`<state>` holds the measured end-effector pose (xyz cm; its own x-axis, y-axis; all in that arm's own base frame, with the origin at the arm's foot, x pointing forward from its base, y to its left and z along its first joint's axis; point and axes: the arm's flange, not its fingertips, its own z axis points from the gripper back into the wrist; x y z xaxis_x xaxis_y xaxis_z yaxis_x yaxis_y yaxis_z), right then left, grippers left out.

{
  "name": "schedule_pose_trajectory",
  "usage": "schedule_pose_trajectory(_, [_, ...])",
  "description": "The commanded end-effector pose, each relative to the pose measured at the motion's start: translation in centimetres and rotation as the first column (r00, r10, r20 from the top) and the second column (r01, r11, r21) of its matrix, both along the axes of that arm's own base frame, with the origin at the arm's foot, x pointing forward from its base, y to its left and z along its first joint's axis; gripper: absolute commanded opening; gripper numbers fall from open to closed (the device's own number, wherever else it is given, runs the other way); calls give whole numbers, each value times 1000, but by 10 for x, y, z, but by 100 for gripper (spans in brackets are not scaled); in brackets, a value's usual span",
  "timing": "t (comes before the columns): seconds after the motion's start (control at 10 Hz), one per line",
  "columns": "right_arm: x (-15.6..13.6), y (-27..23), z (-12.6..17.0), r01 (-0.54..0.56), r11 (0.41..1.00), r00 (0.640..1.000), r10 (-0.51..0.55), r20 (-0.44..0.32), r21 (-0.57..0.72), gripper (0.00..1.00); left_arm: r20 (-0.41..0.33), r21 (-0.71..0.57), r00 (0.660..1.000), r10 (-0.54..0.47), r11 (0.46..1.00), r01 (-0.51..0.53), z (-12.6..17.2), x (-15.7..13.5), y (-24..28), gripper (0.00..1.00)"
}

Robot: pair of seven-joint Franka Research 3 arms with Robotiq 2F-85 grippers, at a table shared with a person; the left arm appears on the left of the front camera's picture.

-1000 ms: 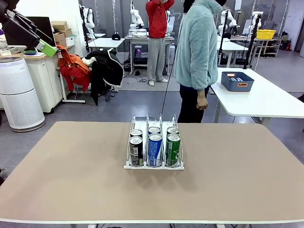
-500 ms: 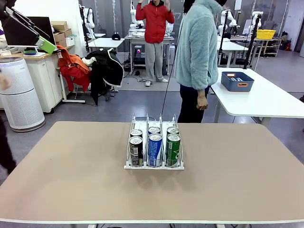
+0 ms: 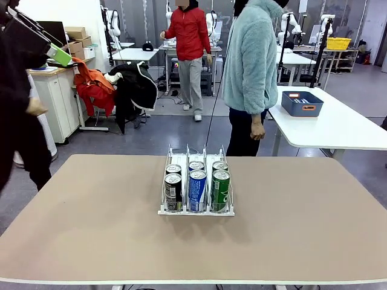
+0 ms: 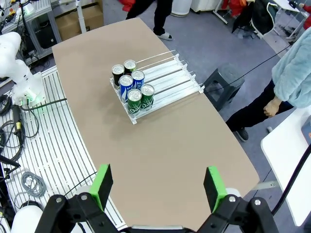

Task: Fill the beverage cans into the dispenser.
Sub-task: Pick up the Sprite handed by the human.

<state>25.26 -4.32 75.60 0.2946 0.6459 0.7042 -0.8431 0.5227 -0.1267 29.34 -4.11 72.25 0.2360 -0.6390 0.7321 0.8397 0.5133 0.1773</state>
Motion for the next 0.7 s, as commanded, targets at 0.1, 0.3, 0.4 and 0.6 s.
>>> schedule_pose_trajectory(0.1, [0,1,0,-1,1000,1000,1,1,-3,100,-2,1,1000,-2,1000,2,0,0,0,100])
schedule_pose_trajectory(0.3, [0,1,0,-1,1000,1000,1,1,-3,100,-2,1,1000,-2,1000,2,0,0,0,100])
schedule_pose_trajectory(0.4, [0,1,0,-1,1000,1000,1,1,-3,100,-2,1,1000,-2,1000,2,0,0,0,100])
schedule_pose_trajectory(0.6, [0,1,0,-1,1000,1000,1,1,-3,100,-2,1,1000,-2,1000,2,0,0,0,100])
